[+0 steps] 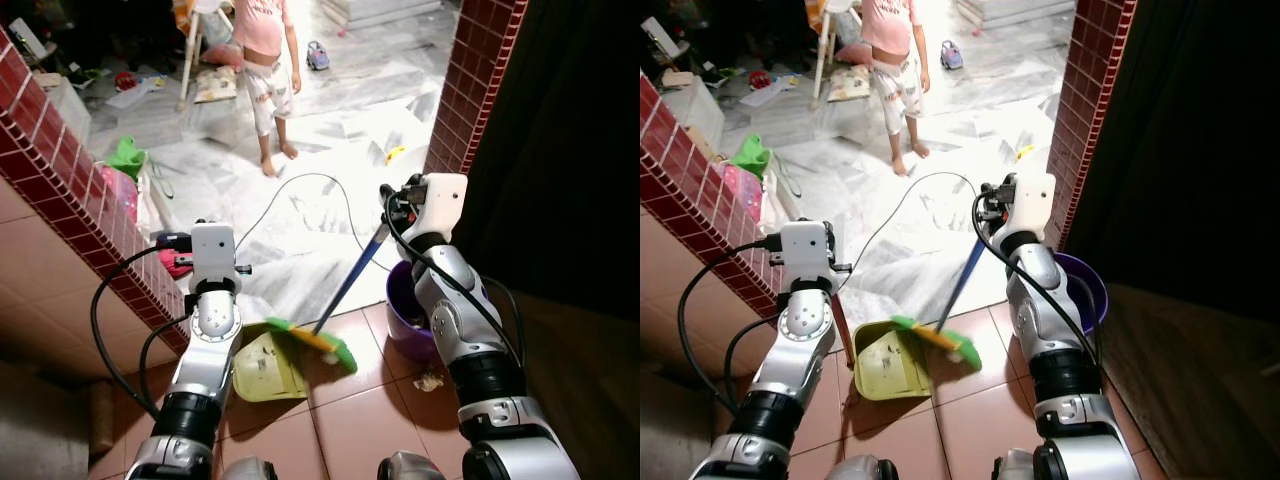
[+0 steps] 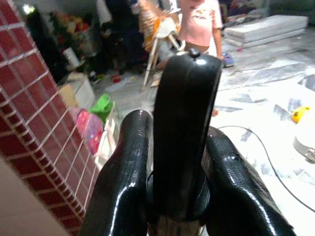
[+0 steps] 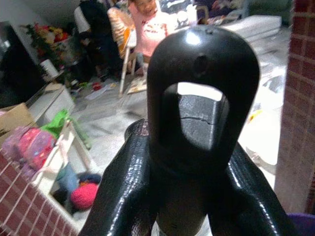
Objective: Sweep floor
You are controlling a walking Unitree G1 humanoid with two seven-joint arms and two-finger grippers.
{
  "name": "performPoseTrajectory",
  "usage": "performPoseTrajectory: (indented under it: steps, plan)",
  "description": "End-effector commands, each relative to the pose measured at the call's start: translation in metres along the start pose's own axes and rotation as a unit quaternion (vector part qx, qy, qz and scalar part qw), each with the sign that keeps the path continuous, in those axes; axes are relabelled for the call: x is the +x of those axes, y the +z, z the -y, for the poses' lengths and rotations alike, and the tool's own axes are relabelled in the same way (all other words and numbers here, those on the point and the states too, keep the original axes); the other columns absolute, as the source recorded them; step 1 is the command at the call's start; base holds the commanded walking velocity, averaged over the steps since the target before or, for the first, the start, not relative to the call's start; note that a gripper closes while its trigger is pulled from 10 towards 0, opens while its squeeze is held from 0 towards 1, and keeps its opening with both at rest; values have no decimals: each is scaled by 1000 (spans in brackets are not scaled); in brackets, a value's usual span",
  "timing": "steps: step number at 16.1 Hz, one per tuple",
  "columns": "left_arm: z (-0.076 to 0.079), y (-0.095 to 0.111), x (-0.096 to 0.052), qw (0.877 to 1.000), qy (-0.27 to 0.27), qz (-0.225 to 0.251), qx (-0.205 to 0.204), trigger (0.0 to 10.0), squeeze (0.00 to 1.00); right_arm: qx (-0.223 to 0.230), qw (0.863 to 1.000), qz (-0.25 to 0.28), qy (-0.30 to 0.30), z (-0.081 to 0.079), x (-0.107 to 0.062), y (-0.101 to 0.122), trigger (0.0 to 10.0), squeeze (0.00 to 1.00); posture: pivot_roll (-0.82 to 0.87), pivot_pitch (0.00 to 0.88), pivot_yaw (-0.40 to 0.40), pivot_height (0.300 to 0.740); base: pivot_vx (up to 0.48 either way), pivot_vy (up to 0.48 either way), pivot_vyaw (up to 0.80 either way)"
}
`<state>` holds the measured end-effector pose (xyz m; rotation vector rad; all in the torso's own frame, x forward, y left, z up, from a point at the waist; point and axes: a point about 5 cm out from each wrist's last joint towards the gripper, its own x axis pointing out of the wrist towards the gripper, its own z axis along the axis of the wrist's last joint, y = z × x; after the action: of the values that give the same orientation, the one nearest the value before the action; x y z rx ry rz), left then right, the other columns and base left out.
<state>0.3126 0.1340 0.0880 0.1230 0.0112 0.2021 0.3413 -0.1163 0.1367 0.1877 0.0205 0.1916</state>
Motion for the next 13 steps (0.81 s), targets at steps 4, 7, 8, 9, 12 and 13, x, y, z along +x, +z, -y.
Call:
performPoseTrajectory:
  steps: [4, 7, 8, 9, 12, 13]
  plan:
    - [8, -27, -3, 994, 12, -99, -31, 10000, 0, 11, 1000, 5, -13, 6, -3, 9, 10000, 0, -171, 0, 94, 740, 0, 0, 0]
    - [17, -37, -7, 989, -13, -135, -54, 10000, 0, 12, 1000, -5, -14, 8, -4, 8, 10000, 0, -172, 0, 94, 740, 0, 0, 0]
    - [21, -39, -8, 987, -24, -145, -64, 10000, 0, 14, 1000, -13, -14, 8, -4, 7, 10000, 0, -172, 0, 93, 740, 0, 0, 0]
    - [23, -42, -8, 986, -27, -152, -67, 10000, 0, 16, 1000, -20, -13, 8, -4, 5, 10000, 0, -172, 0, 92, 740, 0, 0, 0]
    - [28, -45, -9, 982, -39, -168, -74, 10000, 0, 101, 993, -52, 7, 1, -5, 3, 10000, 0, -177, 0, 92, 740, 0, 0, 0]
    - [30, -46, -9, 980, -45, -177, -78, 10000, 0, 140, 989, -45, 23, -1, -4, 10, 10000, 0, -180, 0, 92, 740, 0, 0, 0]
